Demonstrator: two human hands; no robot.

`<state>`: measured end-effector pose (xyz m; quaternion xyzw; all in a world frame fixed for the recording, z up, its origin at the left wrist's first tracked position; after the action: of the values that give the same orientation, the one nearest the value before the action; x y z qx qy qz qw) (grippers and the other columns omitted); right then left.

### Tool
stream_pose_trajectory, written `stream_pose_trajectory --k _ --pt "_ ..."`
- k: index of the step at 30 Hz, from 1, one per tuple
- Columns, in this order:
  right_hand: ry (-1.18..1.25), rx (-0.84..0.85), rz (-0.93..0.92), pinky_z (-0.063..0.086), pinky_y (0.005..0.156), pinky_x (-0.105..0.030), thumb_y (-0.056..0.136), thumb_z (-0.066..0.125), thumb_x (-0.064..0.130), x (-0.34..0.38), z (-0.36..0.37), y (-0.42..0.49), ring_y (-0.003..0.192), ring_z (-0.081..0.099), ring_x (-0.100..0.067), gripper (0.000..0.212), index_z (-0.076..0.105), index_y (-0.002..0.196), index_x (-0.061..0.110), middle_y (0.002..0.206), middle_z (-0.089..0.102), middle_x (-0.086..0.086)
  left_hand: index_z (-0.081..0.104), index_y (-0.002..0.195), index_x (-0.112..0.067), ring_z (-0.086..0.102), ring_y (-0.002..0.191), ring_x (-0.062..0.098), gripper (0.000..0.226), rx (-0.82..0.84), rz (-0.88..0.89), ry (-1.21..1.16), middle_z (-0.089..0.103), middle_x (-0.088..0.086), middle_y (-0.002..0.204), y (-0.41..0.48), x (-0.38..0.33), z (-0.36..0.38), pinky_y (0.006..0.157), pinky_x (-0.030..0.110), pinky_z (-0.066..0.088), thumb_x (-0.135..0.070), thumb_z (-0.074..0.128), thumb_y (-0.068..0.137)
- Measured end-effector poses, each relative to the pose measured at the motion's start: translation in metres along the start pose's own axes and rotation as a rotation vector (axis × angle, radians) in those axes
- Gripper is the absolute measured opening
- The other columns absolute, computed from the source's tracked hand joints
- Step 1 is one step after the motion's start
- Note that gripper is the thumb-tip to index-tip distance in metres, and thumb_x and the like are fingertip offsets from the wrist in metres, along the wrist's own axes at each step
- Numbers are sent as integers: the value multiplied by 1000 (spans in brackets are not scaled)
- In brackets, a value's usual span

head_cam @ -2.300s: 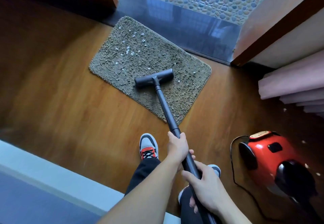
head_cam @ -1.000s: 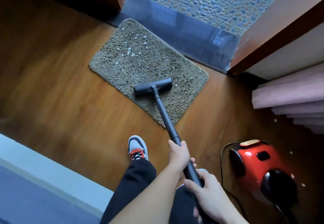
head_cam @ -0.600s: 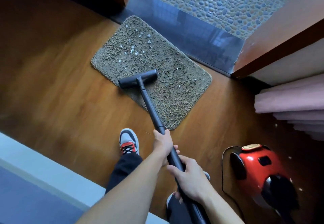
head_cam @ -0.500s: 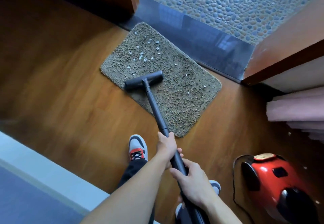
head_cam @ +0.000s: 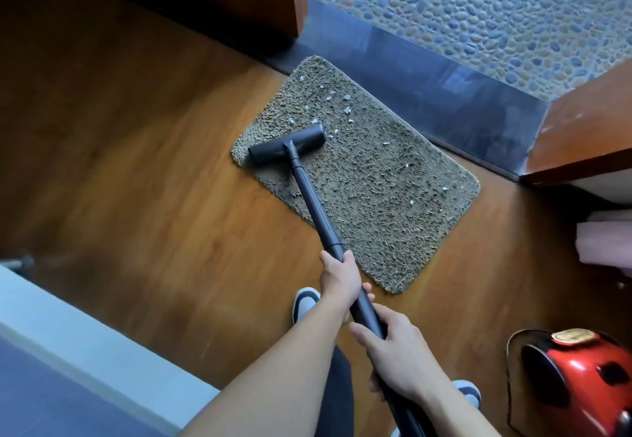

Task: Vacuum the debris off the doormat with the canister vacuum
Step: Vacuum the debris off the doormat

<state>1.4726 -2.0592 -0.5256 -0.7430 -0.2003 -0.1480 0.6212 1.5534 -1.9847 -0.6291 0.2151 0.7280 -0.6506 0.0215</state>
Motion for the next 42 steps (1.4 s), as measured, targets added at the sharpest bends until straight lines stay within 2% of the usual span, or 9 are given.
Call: stream_pose_trajectory --k 16,20,22,25,29,32,36,40,42 --pt "72 38 42 48 39 -30 98 60 37 -16 -9 -5 42 62 -32 15 60 93 23 50 57 0 27 141 -16 57 46 15 41 6 -5 110 51 6 79 -7 5 13 45 29 53 -34 37 106" --pt "12 20 57 47 43 -25 98 61 36 -51 -30 -24 41 61 -18 10 64 98 26 60 58 1 30 137 -17 56 42 14 37 4 -51 85 52 7 80 -25 42 42 44 28 52 -35 38 105" --pt "-105 -8 33 44 50 -14 97 62 36 -69 -43 -33 48 56 -5 7 65 102 32 64 59 4 30 137 -16 55 38 14 38 14 -65 61 52 7 80 -35 61 57 45 30 52 -34 39 105" --pt "-221 -16 14 44 67 -12 94 65 40 -88 -58 -45 59 52 0 10 66 104 39 67 58 5 29 142 -15 55 36 11 43 16 -76 43 53 7 85 -49 81 76 44 28 52 -35 39 105" --pt "-242 -4 13 45 69 -12 91 67 41 -96 -66 -52 60 53 4 11 64 101 45 67 61 10 26 147 -17 54 36 10 47 4 -87 3 52 7 85 -60 88 85 44 27 51 -35 39 105" --pt "-249 -3 5 46 66 -15 92 66 41 -92 -67 -50 60 56 -2 11 67 103 40 63 60 8 27 148 -17 54 36 9 47 -5 -76 1 53 5 82 -59 81 81 44 27 51 -35 38 106" --pt "-233 19 -9 56 67 -34 93 62 43 -79 -60 -43 61 69 -21 11 66 99 35 62 65 4 27 147 -16 54 36 10 47 -19 -59 -9 54 6 82 -51 67 70 44 27 51 -34 39 105" --pt "-193 9 -9 52 50 -25 97 61 35 -55 -52 -33 47 67 -20 6 65 95 30 61 61 -1 32 139 -14 53 36 12 39 -11 -44 -22 53 7 76 -39 49 58 44 28 51 -33 39 105" --pt "-215 -5 -21 56 58 -31 96 62 37 -47 -48 -26 53 68 -23 9 64 93 29 59 61 0 35 129 -14 53 37 13 31 -3 -40 -30 52 7 76 -34 40 53 45 29 51 -33 38 105"
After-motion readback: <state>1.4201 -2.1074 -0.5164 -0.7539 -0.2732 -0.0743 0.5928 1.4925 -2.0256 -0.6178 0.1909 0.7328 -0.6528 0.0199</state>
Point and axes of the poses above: each hand's wrist, its own y-axis towards the middle knuckle, its own z-axis out of the palm, x = y × z, the point moved 8 cm from there along y, towards the middle knuckle
